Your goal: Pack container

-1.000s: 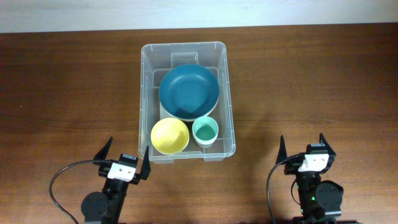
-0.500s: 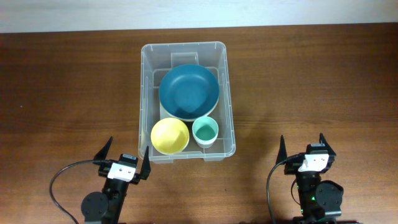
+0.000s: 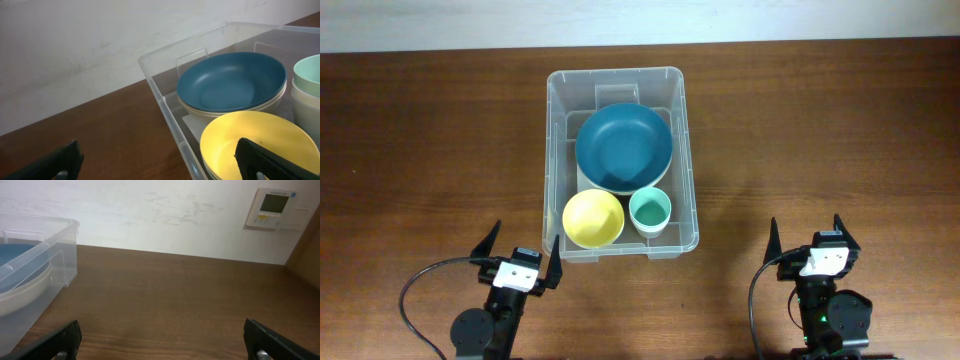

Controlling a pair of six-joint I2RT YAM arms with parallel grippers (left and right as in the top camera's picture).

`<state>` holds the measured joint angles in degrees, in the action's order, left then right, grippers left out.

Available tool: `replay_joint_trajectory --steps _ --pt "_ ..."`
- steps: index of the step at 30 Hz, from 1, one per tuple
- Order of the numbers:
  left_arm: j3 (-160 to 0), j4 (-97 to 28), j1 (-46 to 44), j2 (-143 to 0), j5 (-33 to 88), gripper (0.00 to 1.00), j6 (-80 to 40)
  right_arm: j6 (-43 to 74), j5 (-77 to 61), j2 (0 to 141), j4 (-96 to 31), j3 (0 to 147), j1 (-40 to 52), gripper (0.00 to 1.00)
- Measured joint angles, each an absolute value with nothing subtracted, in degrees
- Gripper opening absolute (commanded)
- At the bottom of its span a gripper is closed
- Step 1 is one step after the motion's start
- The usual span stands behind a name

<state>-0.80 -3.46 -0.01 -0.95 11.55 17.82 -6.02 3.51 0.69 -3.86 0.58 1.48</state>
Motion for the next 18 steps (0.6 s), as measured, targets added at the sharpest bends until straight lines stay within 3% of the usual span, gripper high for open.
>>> replay_joint_trajectory --steps 18 --pt "-0.8 -3.4 0.0 -1.0 11.6 0.99 17.8 -6.0 3.5 0.7 -3.9 0.6 1.5 0.99"
